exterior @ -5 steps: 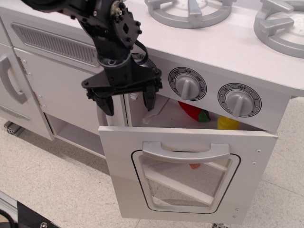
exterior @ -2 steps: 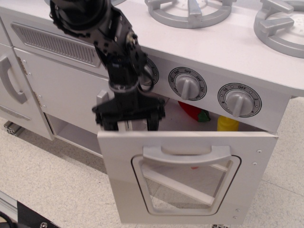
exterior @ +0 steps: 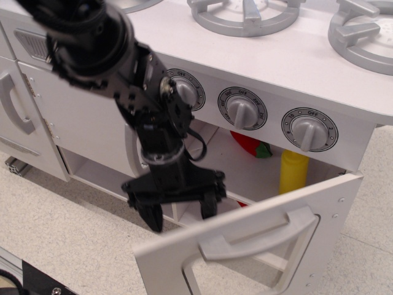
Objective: Open oven
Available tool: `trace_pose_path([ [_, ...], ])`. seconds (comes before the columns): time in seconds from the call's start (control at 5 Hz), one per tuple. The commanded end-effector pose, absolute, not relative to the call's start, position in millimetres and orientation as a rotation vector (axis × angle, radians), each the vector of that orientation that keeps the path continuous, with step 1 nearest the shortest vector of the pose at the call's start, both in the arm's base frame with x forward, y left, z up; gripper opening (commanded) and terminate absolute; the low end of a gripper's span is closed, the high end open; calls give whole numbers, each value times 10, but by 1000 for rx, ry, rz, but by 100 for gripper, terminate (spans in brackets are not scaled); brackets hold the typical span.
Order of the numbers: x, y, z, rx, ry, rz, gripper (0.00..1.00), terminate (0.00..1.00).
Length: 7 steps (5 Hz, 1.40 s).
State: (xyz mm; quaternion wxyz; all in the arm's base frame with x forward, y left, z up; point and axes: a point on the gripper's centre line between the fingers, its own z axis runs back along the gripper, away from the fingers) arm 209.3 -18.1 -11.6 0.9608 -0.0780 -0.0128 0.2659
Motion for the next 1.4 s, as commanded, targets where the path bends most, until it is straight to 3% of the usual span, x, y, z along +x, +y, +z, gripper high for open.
trace_pose_path([
  [0.0, 1992, -578, 52, -240, -62, 584, 100, 0],
  [0.4, 1911, -905, 77, -186, 25, 489, 100, 0],
  [1.0, 1911, -905, 77, -186, 25, 489, 100, 0],
  [1.2, 1911, -905, 77, -186, 25, 489, 100, 100],
])
